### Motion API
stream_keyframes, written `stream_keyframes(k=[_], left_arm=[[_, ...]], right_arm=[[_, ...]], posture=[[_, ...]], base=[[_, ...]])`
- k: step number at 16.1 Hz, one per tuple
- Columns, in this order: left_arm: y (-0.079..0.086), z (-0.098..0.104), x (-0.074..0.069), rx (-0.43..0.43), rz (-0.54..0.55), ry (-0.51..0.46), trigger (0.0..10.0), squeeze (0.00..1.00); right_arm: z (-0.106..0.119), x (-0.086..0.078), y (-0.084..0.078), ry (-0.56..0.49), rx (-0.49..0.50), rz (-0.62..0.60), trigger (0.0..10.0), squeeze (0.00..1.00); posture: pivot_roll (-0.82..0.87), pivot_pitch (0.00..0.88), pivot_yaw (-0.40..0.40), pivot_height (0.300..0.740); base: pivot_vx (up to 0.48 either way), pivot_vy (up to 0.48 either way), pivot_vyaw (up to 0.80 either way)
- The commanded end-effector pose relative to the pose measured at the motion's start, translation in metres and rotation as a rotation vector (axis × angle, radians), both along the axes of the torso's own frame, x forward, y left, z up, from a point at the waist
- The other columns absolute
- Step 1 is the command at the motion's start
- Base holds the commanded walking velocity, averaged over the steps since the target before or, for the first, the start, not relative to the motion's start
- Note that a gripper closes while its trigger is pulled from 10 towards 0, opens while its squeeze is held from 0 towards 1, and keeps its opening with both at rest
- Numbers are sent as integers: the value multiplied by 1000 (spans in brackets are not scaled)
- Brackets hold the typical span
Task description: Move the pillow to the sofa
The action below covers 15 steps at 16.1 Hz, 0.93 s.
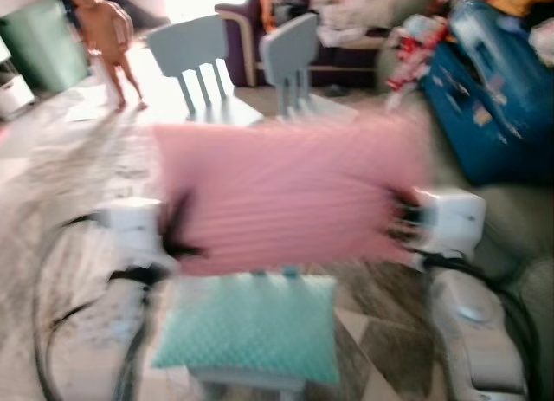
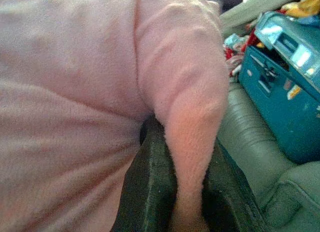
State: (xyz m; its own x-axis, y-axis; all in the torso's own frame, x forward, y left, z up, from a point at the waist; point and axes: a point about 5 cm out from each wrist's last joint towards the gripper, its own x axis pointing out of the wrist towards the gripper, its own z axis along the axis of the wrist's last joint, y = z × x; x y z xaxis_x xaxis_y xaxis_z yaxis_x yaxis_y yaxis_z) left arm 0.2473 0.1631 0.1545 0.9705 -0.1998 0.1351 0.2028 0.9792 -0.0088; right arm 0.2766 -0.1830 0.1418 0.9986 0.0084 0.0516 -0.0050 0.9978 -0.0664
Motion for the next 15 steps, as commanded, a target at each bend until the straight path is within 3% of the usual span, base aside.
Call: stream_keyframes(k=[1, 15], left_arm=[[27, 0, -2, 35, 109, 4, 0, 0], [20, -8, 10, 0, 128, 56, 0, 0]], right_arm=[[20, 8, 22, -87, 17, 63, 0, 0], [21, 15, 27, -78, 36, 97, 0, 0]], posture=[[-72, 0, 42, 740], [-67, 0, 26, 740]], base=[[0, 0, 0], [0, 0, 0]])
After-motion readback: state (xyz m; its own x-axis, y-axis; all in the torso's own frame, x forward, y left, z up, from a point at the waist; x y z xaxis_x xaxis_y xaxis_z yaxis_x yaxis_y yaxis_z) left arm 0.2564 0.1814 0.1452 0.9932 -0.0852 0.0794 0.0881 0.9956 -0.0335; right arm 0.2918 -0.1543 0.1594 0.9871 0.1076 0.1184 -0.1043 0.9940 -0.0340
